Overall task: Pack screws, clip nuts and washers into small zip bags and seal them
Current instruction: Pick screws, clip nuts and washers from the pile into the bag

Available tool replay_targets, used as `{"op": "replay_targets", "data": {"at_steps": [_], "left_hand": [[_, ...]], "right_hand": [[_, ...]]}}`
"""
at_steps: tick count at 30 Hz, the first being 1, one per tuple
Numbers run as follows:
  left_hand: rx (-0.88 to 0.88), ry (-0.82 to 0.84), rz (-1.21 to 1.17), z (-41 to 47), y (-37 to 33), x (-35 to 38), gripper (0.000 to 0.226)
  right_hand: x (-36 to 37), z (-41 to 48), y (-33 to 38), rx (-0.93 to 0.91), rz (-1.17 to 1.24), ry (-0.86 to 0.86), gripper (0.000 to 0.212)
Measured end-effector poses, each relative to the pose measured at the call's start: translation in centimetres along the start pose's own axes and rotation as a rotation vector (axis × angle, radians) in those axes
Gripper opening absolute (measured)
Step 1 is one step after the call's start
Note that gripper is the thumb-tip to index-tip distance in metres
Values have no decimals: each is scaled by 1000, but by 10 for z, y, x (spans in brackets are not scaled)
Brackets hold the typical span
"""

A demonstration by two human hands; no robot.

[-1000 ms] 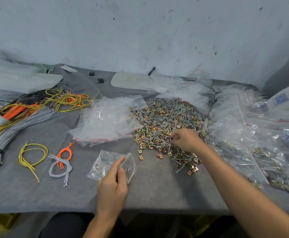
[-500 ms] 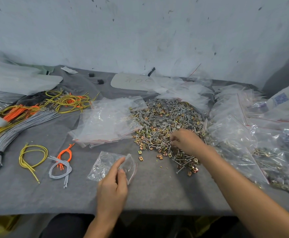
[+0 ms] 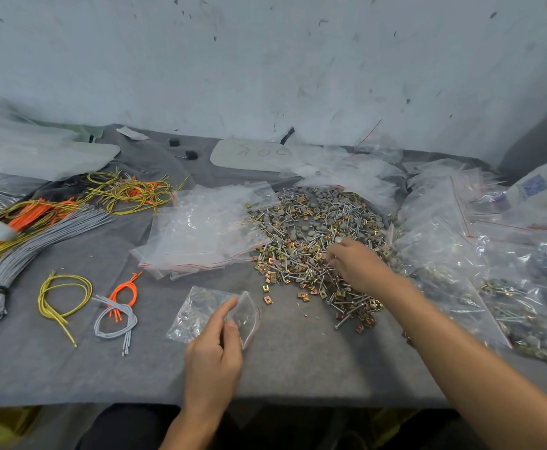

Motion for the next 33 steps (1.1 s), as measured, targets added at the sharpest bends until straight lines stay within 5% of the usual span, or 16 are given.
{"op": "replay_targets", "data": {"at_steps": [13, 22, 33], "left_hand": [[38, -20, -8, -1, -4, -1, 34], [55, -13, 14, -1, -8, -3, 33], [67, -9, 35, 0, -6, -3, 36]], "right_hand": [[-24, -14, 4, 287, 581, -230, 12], [-18, -75, 88, 235, 1098, -37, 10], [22, -87, 161, 16, 700, -174, 7]]}}
Point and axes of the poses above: each hand's wrist, its own z-axis towards the middle knuckle, its own x-axis out of the palm, y = z × x, the point moved 2 cm from there along z, towards the middle knuckle, and after that the axes turned 8 degrees about -y, right-handed, at the moved point
